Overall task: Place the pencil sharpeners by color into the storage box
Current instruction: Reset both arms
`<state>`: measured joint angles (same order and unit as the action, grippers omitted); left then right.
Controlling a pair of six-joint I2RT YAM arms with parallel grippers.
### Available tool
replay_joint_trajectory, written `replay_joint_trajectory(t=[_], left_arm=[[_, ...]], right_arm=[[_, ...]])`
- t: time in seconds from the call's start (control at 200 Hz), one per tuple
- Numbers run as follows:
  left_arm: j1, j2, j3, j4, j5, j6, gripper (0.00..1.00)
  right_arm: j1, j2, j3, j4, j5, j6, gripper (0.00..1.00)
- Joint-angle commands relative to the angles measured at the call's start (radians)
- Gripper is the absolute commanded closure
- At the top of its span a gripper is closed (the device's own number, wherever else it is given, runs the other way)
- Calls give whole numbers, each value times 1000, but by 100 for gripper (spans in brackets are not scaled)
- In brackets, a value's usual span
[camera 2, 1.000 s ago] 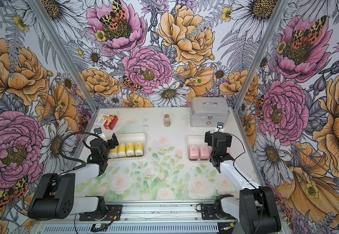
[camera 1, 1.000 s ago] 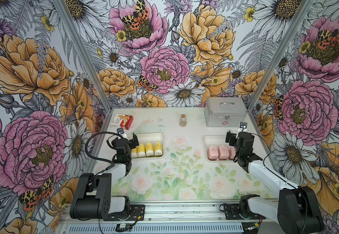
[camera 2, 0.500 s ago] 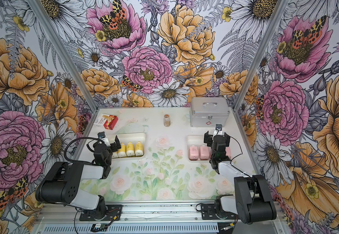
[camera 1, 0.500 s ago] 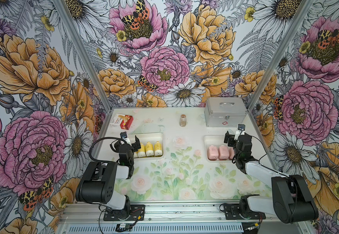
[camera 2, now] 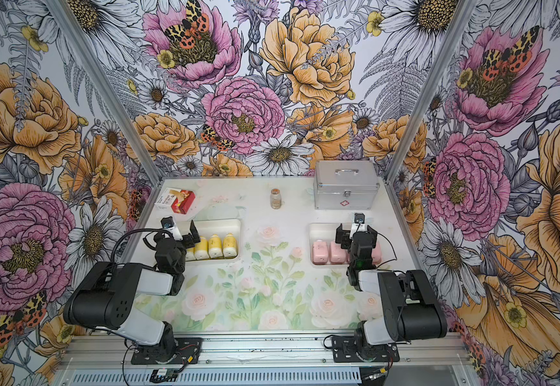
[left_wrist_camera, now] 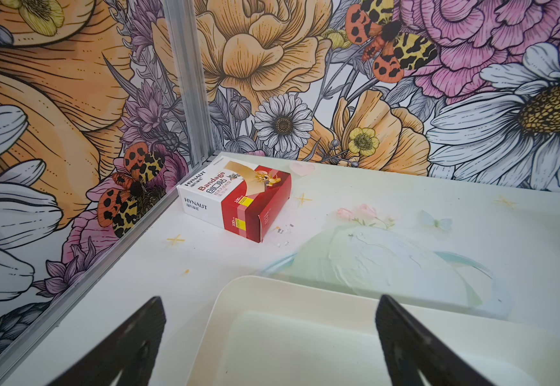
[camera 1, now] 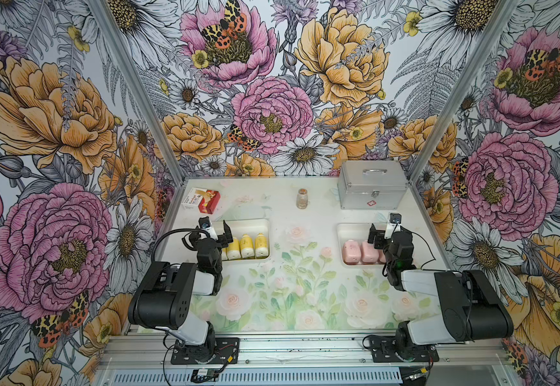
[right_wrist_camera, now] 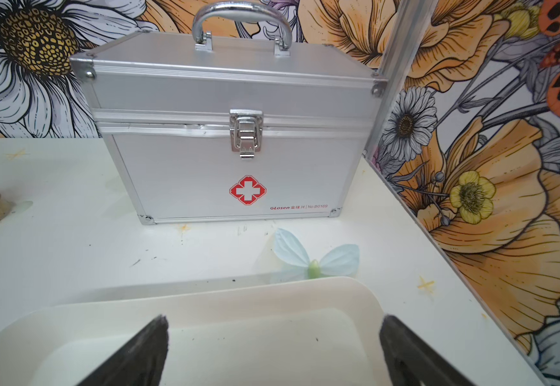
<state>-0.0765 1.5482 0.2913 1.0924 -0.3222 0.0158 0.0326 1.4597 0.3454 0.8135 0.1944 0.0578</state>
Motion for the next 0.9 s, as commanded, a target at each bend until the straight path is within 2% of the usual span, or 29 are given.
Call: replay_joint_trajectory(t=[0.0, 0.21, 0.39, 0.896], left_arm=[[-4, 2, -9, 30, 0, 28, 1], [18, -4, 23, -37, 35, 11, 1], [22, -4, 69, -128, 8, -6, 1], [37, -5, 74, -141, 27, -16, 1]], right_arm=[[-8, 51, 24, 69, -28, -7, 0], [-35, 70, 50, 35, -89, 5, 0], [-43, 69, 52, 27, -104, 9, 0], [-43, 69, 52, 27, -106, 8, 0]])
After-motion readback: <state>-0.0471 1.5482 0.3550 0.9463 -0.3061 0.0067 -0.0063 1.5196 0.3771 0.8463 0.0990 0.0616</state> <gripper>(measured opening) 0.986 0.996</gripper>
